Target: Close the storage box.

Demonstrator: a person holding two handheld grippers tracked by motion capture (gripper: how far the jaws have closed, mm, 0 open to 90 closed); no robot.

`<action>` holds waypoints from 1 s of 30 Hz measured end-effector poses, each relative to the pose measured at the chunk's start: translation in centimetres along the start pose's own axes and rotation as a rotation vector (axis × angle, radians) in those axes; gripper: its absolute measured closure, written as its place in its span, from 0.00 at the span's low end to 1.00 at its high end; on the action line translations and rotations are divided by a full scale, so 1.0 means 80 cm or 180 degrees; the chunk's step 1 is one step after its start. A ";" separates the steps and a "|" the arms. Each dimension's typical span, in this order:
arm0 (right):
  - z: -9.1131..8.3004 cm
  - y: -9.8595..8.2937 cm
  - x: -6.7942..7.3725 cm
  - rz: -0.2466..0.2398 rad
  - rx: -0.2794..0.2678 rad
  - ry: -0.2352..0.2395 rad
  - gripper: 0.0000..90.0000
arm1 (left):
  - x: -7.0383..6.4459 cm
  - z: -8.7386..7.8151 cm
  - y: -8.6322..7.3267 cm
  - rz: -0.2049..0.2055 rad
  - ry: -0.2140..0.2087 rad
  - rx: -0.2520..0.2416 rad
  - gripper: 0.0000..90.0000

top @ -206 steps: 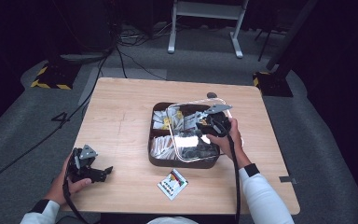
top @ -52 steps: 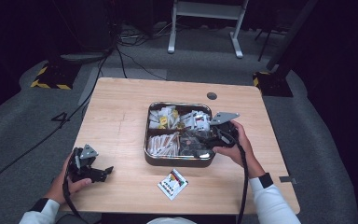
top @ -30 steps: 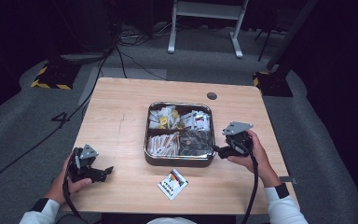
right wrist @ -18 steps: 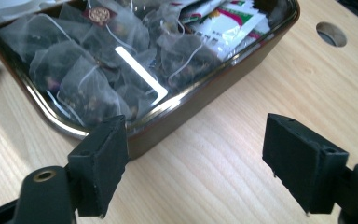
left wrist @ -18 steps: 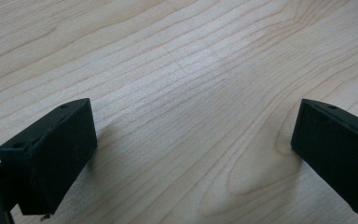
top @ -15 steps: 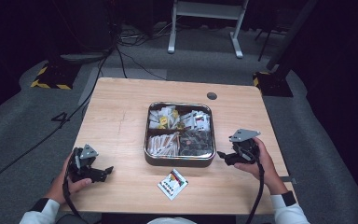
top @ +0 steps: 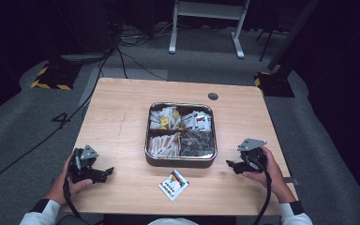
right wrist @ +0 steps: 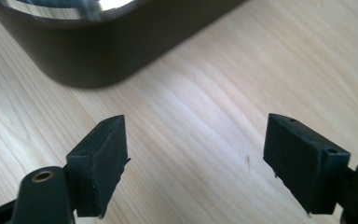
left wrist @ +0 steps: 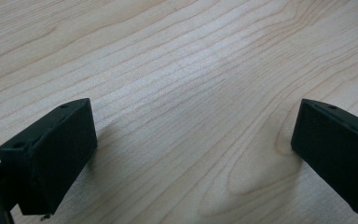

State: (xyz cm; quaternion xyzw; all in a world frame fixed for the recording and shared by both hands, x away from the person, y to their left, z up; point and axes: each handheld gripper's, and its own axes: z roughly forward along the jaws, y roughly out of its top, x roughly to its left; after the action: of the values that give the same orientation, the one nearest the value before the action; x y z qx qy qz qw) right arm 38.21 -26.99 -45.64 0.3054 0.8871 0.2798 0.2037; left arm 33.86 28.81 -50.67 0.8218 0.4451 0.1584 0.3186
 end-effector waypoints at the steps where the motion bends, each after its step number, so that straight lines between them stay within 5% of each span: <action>1: 0.002 -0.007 -0.001 0.0006 0.0044 -0.0007 0.24 | 0.000 0.000 0.000 0.0000 0.0001 0.0002 0.00; 10: 0.007 -0.060 -0.012 0.0300 0.0022 0.0147 0.22 | 0.000 0.000 0.000 0.0004 -0.0004 0.0002 0.00; 13: 0.006 -0.078 -0.017 0.0537 -0.0143 0.0279 0.22 | 0.000 0.000 0.000 0.0011 0.0002 0.0000 0.00; 18: -0.003 -0.105 -0.019 0.0686 -0.0409 0.0156 0.21 | 0.000 0.000 0.000 0.0002 -0.0009 0.0000 0.00; 30: -0.014 -0.120 -0.020 0.0866 -0.0409 -0.0009 0.22 | 0.000 0.000 0.000 0.0012 -0.0013 0.0004 0.00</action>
State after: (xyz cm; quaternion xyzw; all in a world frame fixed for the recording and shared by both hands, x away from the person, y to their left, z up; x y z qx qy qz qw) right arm 34.69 -34.76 -50.42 0.4096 0.8175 0.3606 0.1842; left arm 33.86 28.83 -50.67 0.8231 0.4430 0.1570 0.3187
